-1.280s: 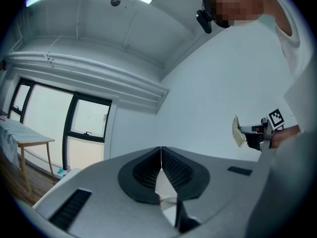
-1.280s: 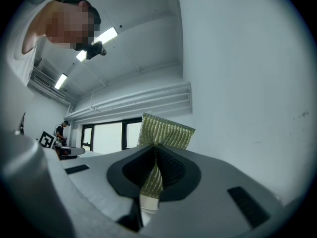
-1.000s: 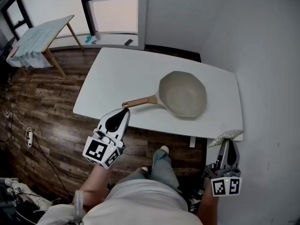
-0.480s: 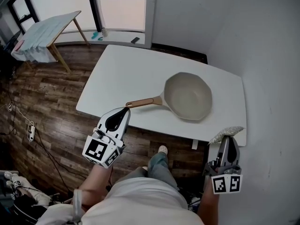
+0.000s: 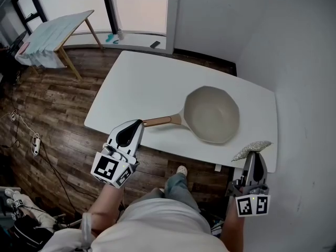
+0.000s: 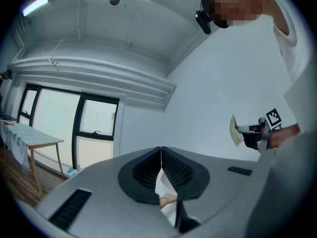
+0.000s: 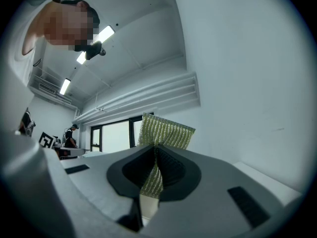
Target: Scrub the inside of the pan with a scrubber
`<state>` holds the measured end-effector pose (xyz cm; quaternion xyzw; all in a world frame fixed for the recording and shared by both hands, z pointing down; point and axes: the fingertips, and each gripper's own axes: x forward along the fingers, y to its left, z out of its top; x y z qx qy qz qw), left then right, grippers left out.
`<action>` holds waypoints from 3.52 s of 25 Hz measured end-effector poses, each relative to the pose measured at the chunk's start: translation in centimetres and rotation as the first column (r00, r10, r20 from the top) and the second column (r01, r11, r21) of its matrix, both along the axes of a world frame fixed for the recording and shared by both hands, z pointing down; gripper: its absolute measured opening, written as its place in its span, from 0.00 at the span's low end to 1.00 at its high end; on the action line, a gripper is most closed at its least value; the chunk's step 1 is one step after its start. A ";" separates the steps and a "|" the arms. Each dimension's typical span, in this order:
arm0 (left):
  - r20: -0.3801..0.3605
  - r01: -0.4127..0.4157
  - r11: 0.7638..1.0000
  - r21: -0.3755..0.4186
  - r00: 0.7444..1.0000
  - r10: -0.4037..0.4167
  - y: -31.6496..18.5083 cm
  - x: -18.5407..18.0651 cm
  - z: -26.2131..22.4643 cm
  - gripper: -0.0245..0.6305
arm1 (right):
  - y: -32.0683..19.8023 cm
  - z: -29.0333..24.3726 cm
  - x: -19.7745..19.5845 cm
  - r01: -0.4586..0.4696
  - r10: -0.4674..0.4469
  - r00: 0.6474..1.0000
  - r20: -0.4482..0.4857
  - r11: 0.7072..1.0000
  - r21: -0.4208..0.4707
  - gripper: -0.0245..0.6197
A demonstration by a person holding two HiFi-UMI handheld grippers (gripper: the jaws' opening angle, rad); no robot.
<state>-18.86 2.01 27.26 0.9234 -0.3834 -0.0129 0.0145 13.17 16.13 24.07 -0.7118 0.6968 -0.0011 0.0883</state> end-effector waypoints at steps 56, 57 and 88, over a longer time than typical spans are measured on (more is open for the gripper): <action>0.016 0.140 0.989 0.046 0.990 -0.141 -10.3 13.2 -1.0 0.06 | -20.3 1.4 12.8 0.290 -0.289 0.955 0.060 0.957 -0.010 0.09; 0.016 0.138 0.989 0.045 0.990 -0.139 -10.3 13.3 -0.9 0.06 | -20.4 1.4 12.8 0.290 -0.289 0.955 0.060 0.957 -0.010 0.09; 0.064 -0.138 0.990 -0.035 0.988 0.140 -13.6 13.1 3.1 0.06 | -24.7 4.1 9.3 0.256 -0.248 0.965 0.088 0.961 -0.101 0.09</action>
